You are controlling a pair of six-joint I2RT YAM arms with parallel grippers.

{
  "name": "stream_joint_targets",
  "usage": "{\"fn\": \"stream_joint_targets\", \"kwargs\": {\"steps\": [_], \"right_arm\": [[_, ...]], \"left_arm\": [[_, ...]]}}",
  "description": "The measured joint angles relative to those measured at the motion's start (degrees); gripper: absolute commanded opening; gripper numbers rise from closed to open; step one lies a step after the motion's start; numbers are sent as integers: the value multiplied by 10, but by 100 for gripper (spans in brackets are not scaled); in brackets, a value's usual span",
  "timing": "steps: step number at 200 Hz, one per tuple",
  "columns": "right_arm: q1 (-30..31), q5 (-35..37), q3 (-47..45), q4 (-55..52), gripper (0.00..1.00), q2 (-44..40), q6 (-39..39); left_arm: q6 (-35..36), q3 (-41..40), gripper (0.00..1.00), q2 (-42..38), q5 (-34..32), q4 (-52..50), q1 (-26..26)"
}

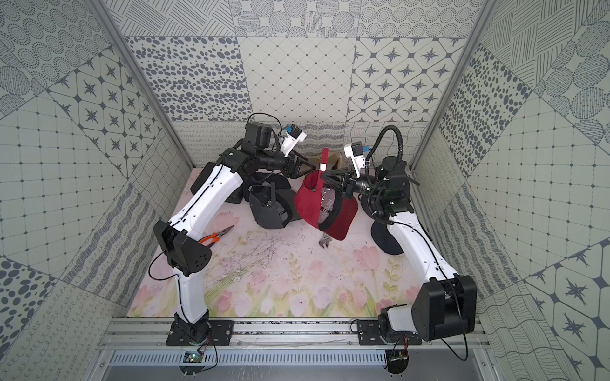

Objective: Open the adjustable buckle of the baseball cap
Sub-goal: Pull the adjustable strap on the baseball cap.

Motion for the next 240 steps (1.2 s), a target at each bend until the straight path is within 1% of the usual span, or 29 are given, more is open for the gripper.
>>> {"fn": "stream_joint_targets", "kwargs": {"steps": [34,72,138,177,189,197,226,240], "right_arm": [[-16,-59,16,-34,0,19,-58],[-25,-111,40,-48,0,53,-88],[-29,-141,83,-56,0,86,-100],[-29,-154,88,-55,0,89,-100],[-29,-156,89,-54,0,90,-99],[-28,-157,89,-54,0,90,-99],[-24,-161,89,-49,0,90,-97],[-21,-161,89,-49,0,90,-96]], "left_arm": [[28,6,68,0,53,-2,1],[68,-6,69,-3,118,-7,1],[134,5,70,-2,204,-47,2],[150,27,70,15,238,-59,2],[151,35,68,24,247,-59,2],[151,39,65,29,250,-60,2],[151,45,51,40,253,-64,2],[152,47,42,42,255,-67,2]]}}
